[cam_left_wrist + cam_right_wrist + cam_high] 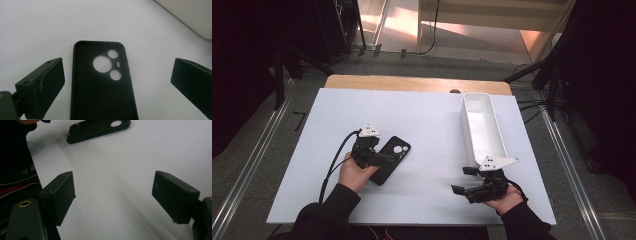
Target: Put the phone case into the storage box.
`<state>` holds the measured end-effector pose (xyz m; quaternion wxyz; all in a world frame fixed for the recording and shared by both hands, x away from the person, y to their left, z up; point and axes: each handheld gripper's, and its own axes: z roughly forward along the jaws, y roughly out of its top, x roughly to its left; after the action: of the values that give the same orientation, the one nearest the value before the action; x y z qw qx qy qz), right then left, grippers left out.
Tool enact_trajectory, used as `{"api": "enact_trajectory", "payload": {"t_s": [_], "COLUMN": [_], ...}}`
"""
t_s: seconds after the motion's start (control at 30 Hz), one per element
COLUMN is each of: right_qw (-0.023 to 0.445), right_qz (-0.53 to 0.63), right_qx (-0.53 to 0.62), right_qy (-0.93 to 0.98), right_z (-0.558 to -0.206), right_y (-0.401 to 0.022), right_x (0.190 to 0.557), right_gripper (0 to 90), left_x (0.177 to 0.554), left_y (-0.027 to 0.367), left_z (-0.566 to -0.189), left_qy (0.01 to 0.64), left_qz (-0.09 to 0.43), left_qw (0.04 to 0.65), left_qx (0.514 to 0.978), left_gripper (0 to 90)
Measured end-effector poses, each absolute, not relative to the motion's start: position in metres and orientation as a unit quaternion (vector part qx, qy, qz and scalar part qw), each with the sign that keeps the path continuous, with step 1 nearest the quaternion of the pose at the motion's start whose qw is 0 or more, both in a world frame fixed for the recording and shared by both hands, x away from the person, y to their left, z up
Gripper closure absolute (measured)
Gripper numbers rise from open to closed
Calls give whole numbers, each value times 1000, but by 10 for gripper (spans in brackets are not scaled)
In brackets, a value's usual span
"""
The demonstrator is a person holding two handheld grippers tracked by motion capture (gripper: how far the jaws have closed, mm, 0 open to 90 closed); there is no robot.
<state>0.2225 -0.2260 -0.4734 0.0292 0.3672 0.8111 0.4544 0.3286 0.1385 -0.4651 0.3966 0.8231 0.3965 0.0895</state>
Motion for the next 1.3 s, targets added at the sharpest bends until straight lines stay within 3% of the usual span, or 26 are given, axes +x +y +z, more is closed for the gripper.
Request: {"api": "enact_trajectory", "payload": {"t_s": [1.3], "right_qw": [27], "right_qz": [453], "right_qx": [369], "right_qy": [811], "right_z": [-473], "right_y": [-226], "right_x": [221], "right_gripper": [170], "left_x": [321], "left_y": [128], "left_z": [-508], "left_qy": [393], "left_qz": [138], "left_qw": [321], "left_qx": [850], "left_gripper": [0]}}
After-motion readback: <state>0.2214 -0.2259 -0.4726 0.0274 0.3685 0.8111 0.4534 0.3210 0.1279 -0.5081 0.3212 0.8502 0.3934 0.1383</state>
